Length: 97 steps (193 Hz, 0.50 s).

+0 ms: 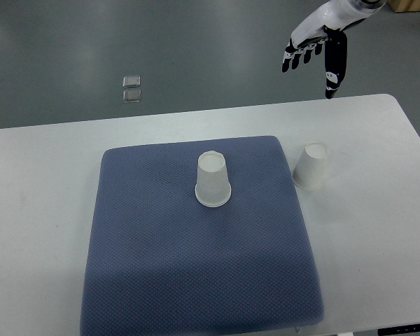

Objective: Stack paper cups
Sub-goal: 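Swing the right hand over and lower it toward the standing white cup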

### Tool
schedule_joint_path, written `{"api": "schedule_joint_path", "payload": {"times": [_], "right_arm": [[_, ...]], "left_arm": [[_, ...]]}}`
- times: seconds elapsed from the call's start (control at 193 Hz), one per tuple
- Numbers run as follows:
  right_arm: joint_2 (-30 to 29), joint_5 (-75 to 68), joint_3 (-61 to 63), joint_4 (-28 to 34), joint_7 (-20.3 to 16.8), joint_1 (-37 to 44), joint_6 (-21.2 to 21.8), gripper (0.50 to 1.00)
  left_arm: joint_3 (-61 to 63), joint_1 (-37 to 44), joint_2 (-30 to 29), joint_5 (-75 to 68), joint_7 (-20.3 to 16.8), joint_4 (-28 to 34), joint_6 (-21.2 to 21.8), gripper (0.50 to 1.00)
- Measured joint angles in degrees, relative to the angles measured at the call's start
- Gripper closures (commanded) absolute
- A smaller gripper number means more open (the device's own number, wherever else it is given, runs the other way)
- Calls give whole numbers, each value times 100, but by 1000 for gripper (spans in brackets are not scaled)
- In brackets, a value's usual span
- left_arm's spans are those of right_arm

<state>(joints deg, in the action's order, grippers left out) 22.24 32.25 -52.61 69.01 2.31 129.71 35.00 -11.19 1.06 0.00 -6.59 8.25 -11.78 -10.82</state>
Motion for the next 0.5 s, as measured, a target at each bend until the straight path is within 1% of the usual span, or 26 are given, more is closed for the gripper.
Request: {"api": "schedule_joint_path", "payload": {"times": [0.109, 0.233, 0.31, 0.501], "right_arm": [[230, -109, -21, 421, 5, 376, 0, 576], [325, -136, -24, 531, 10, 414, 0, 579], [299, -141, -27, 527, -19, 179, -52, 579], [104, -134, -70, 258, -121, -727, -662, 581]], "left_arm": [[3, 0, 0, -3, 0, -29, 0, 500], [10, -1, 0, -9, 0, -57, 0, 500], [11, -1, 0, -11, 1, -60, 0, 500], [12, -2, 0, -10, 2, -4, 0, 500]]}}
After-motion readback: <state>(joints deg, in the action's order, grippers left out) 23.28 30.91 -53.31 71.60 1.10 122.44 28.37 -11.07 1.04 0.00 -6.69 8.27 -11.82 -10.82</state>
